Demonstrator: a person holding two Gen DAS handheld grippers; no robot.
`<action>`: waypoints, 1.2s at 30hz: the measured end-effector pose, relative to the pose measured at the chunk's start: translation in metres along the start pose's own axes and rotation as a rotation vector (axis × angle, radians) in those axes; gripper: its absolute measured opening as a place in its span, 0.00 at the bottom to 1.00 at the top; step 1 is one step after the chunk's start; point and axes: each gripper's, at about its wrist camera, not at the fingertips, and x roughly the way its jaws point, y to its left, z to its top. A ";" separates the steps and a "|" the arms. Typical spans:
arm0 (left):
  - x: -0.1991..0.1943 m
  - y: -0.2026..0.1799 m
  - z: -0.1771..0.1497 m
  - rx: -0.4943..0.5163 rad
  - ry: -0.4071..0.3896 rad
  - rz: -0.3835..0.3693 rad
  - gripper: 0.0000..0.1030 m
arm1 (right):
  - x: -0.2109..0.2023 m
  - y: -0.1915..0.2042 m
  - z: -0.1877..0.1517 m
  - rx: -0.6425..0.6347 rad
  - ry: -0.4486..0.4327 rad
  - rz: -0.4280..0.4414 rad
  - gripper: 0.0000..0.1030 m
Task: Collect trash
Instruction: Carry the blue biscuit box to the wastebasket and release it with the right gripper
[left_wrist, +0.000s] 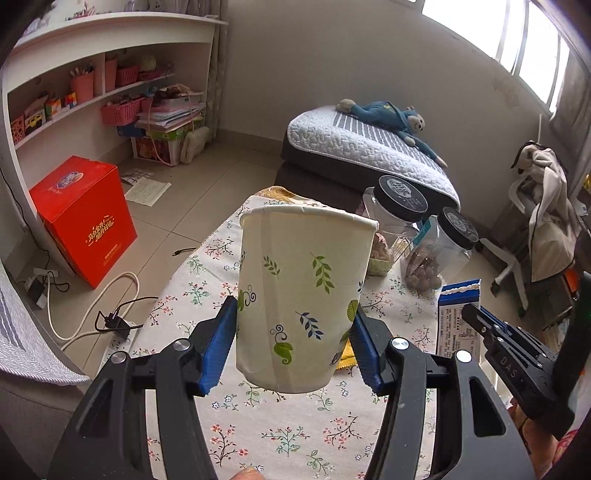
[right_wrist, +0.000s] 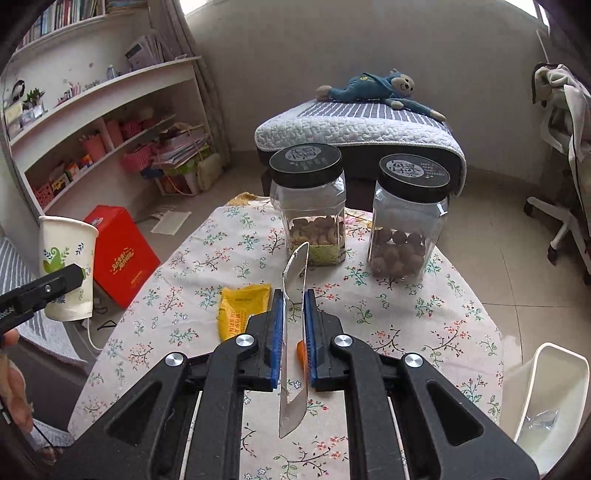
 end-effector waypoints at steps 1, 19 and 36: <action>-0.001 -0.002 -0.001 0.003 -0.005 0.001 0.56 | -0.007 0.000 -0.001 0.002 -0.017 -0.004 0.09; -0.013 -0.065 -0.019 0.084 -0.155 0.056 0.56 | -0.069 -0.034 -0.023 0.026 -0.180 -0.069 0.09; -0.019 -0.157 -0.039 0.189 -0.203 -0.022 0.56 | -0.124 -0.105 -0.039 0.097 -0.233 -0.187 0.10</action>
